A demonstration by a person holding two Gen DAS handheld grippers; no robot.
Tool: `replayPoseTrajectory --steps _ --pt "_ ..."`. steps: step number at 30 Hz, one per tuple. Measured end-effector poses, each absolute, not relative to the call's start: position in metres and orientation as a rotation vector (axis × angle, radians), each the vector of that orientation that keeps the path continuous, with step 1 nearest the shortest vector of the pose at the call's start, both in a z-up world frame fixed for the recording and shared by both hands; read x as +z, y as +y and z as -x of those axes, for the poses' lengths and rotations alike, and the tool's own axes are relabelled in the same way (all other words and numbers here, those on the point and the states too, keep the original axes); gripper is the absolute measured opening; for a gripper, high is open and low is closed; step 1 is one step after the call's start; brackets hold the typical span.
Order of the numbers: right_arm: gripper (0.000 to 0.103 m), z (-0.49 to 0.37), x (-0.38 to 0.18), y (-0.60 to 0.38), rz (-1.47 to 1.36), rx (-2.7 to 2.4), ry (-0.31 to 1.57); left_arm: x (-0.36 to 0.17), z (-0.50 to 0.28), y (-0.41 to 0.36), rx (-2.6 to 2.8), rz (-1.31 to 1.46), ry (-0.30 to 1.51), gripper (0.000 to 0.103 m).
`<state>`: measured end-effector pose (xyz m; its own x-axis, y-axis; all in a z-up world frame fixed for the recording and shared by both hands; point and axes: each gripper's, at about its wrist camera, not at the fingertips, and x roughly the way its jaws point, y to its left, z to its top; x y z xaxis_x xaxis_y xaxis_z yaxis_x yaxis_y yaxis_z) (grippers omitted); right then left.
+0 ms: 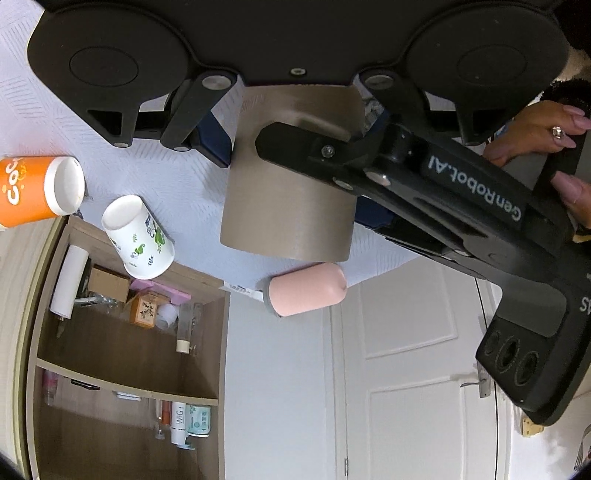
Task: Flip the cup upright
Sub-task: 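Lower the upright tumbler onto the cloth and open the right gripper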
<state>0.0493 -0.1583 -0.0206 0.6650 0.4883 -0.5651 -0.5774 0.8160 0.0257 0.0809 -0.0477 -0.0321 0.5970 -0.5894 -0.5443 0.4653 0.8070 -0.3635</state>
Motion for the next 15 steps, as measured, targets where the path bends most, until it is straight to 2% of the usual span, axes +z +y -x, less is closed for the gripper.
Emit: replayPoseTrajectory --steps 15 --pt "0.082 -0.091 -0.024 -0.144 0.161 0.593 0.470 -0.019 -0.124 -0.036 -0.568 0.104 0.607 0.076"
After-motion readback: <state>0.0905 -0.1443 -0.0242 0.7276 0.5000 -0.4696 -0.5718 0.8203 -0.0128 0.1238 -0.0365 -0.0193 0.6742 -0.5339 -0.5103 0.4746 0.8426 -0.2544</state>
